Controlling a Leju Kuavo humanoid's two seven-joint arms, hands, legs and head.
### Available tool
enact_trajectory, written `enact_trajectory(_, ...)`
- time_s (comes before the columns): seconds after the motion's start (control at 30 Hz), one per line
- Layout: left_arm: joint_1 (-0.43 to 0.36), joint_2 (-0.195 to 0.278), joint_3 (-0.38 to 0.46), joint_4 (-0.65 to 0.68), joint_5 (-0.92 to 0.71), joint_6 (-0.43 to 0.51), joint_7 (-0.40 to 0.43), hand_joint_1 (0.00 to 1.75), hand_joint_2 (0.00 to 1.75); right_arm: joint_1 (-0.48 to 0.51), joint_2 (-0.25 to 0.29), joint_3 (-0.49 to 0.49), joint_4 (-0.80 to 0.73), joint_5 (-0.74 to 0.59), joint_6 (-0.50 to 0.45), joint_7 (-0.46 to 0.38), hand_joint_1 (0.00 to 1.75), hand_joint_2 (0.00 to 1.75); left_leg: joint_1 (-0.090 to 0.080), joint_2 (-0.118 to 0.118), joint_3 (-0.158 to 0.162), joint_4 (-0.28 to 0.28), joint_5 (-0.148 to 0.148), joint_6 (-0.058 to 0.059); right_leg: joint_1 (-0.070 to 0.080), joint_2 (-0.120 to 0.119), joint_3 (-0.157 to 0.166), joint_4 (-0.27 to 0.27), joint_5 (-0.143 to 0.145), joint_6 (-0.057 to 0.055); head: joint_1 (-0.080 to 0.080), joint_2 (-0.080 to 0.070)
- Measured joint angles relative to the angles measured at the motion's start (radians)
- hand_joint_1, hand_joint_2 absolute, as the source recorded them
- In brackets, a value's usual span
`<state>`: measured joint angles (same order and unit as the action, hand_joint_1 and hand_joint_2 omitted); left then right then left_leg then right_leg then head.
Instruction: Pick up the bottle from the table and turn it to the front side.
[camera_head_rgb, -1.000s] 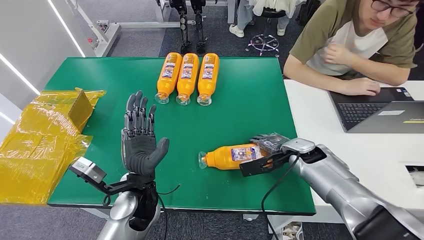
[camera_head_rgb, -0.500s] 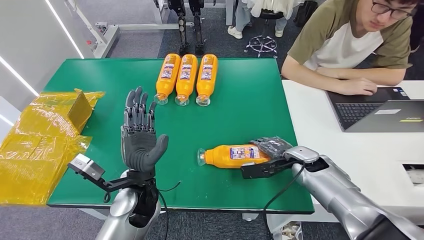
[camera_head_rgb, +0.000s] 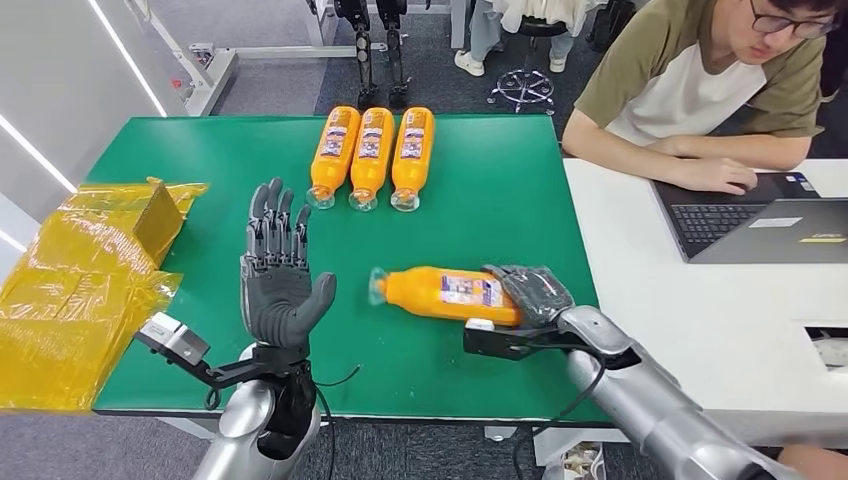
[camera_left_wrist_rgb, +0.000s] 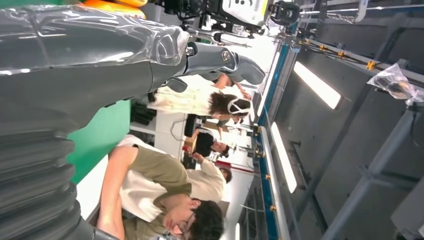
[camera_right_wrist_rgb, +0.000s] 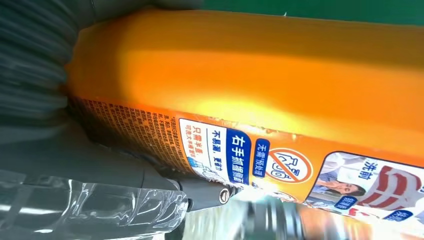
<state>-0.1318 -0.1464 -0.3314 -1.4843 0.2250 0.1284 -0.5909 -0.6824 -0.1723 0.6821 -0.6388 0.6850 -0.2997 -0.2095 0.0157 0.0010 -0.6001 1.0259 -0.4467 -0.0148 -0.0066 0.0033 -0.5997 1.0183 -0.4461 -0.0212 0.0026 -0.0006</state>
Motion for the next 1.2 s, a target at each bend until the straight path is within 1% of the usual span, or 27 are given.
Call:
enact_trajectory(0.07, 0.003, -0.004, 0.001, -0.002, -0.004, 0.003, 0.000, 0.00, 1.75, 0.054, 0.028, -0.070, -0.099, -0.064, -0.098, -0.022, 1.75, 1.75, 0.000, -0.001, 0.000, 0.000, 0.000, 0.000, 0.000, -0.001, -0.001, 0.000, -0.001, 0.000, 0.000, 0.000)
enact_trajectory(0.1, 0.003, -0.004, 0.002, -0.002, -0.004, 0.003, 0.000, 0.00, 1.75, 0.075, 0.038, -0.097, -0.140, -0.082, -0.120, -0.028, 1.75, 1.75, 0.000, -0.002, -0.001, 0.000, 0.000, 0.000, 0.000, -0.002, -0.001, 0.000, -0.002, 0.000, 0.000, 0.000)
enact_trajectory(0.2, 0.003, -0.005, 0.002, -0.002, -0.005, 0.004, 0.000, 0.00, 1.75, 0.120, 0.055, -0.148, -0.228, -0.112, -0.145, -0.044, 1.75, 1.75, 0.001, -0.005, -0.002, -0.001, 0.000, 0.000, 0.000, -0.005, -0.001, 0.000, -0.003, 0.000, 0.000, 0.000)
enact_trajectory(0.27, 0.003, -0.008, 0.002, -0.002, -0.005, 0.004, 0.001, 0.00, 1.75, 0.161, 0.064, -0.183, -0.279, -0.155, -0.182, -0.077, 1.75, 1.75, 0.001, -0.005, -0.003, -0.001, 0.000, 0.000, 0.001, -0.005, -0.001, 0.000, -0.003, 0.000, 0.000, 0.000)
enact_trajectory(0.4, 0.000, -0.015, 0.001, 0.003, -0.005, 0.002, 0.011, 0.00, 1.75, 0.291, 0.109, -0.256, -0.422, -0.254, -0.310, -0.154, 1.75, 1.75, 0.001, -0.005, -0.004, -0.001, -0.001, 0.000, 0.001, -0.005, -0.002, -0.001, -0.003, 0.001, 0.000, 0.000)
enact_trajectory(0.53, -0.009, -0.021, -0.004, 0.019, -0.004, -0.021, 0.031, 0.00, 1.75, 0.412, 0.152, -0.290, -0.550, -0.314, -0.370, -0.193, 1.75, 1.75, 0.000, -0.005, -0.005, -0.001, -0.001, 0.000, 0.000, -0.005, -0.003, -0.001, -0.004, 0.002, 0.000, 0.000)
enact_trajectory(0.63, -0.016, -0.022, -0.012, 0.033, 0.001, -0.042, 0.043, 0.00, 1.75, 0.465, 0.171, -0.301, -0.611, -0.333, -0.378, -0.204, 1.75, 1.75, 0.000, -0.004, -0.005, -0.001, -0.002, 0.000, 0.000, -0.004, -0.003, -0.001, -0.004, 0.002, 0.000, 0.000)
enact_trajectory(0.73, -0.020, -0.023, -0.019, 0.043, 0.012, -0.067, 0.051, 0.00, 1.75, 0.489, 0.181, -0.308, -0.645, -0.341, -0.379, -0.208, 1.75, 1.75, 0.000, -0.003, -0.005, -0.001, -0.002, 0.000, 0.000, -0.004, -0.003, -0.001, -0.004, 0.002, 0.000, 0.000)
enact_trajectory(0.83, -0.027, -0.023, -0.033, 0.053, 0.026, -0.129, 0.064, 0.00, 1.75, 0.502, 0.191, -0.311, -0.669, -0.343, -0.377, -0.213, 1.75, 1.75, 0.000, -0.003, -0.005, -0.001, -0.002, 0.000, 0.000, -0.004, -0.003, -0.001, -0.004, 0.002, 0.000, 0.000)
enact_trajectory(0.93, -0.034, -0.023, -0.051, 0.060, 0.026, -0.186, 0.072, 0.00, 1.75, 0.509, 0.199, -0.311, -0.692, -0.319, -0.365, -0.204, 1.75, 1.75, 0.000, -0.003, -0.005, -0.001, -0.002, 0.000, 0.000, -0.004, -0.003, -0.001, -0.004, 0.002, 0.000, 0.000)
enact_trajectory(1.03, -0.043, -0.023, -0.068, 0.067, 0.015, -0.222, 0.071, 0.00, 1.75, 0.511, 0.202, -0.311, -0.705, -0.276, -0.340, -0.172, 1.75, 1.75, 0.000, -0.003, -0.005, -0.001, -0.002, 0.000, 0.000, -0.004, -0.003, -0.001, -0.004, 0.002, 0.000, 0.000)
enact_trajectory(1.2, -0.055, -0.023, -0.085, 0.076, -0.010, -0.256, 0.064, 0.00, 1.75, 0.510, 0.202, -0.314, -0.707, -0.182, -0.276, -0.087, 1.75, 1.75, 0.000, -0.003, -0.005, -0.001, -0.002, 0.000, 0.000, -0.004, -0.003, -0.001, -0.004, 0.002, 0.000, 0.000)
